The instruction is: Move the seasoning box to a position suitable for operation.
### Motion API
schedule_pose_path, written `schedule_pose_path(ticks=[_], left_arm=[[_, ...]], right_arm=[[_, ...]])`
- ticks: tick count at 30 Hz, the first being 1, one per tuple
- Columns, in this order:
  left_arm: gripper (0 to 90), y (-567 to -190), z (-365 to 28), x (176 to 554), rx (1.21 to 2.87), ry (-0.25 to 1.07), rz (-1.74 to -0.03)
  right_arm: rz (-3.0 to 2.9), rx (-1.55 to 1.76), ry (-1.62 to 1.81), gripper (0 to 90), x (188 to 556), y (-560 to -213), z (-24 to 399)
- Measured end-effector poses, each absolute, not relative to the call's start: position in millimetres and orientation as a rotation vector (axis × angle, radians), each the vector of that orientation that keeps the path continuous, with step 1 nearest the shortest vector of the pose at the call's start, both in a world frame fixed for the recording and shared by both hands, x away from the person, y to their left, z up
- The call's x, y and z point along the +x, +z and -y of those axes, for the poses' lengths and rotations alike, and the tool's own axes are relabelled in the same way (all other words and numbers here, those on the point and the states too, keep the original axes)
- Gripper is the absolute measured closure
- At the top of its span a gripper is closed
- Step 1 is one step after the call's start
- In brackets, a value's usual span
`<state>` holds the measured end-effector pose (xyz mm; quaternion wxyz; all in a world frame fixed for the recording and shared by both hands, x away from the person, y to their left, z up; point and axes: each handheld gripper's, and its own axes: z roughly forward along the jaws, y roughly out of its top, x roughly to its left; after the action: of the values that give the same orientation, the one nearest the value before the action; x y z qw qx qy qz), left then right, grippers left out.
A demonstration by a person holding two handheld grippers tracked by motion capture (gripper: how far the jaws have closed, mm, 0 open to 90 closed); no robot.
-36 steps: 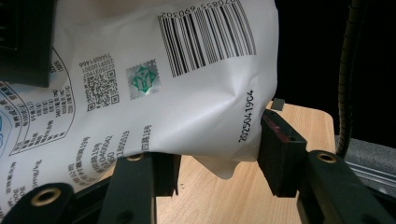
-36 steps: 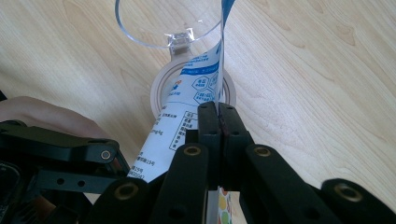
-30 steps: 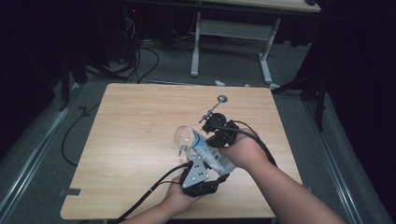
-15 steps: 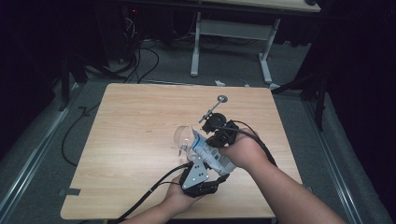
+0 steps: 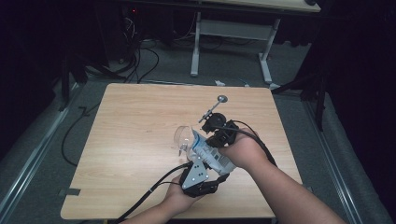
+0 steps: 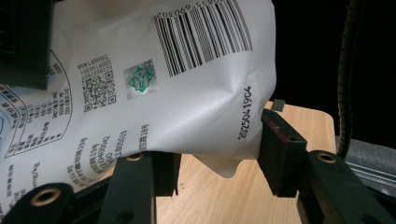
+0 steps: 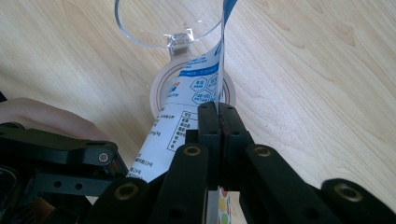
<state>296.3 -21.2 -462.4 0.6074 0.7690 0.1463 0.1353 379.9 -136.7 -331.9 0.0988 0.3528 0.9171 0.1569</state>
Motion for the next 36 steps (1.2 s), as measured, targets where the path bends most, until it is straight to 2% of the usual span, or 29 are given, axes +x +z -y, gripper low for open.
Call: schedule_pose_path(ticks=[27,36], left_arm=[[54.7,-458.1,27.9,298.6,1.772,0.336,-0.355],[50.9,-456.0,28.2,298.0,1.759,0.331,-0.355]], right_arm=[[-2.703,1.056,0.476,89.9,381.7,-330.1,139.0],[-2.692,1.053,0.484,89.9,382.1,-327.1,138.6]])
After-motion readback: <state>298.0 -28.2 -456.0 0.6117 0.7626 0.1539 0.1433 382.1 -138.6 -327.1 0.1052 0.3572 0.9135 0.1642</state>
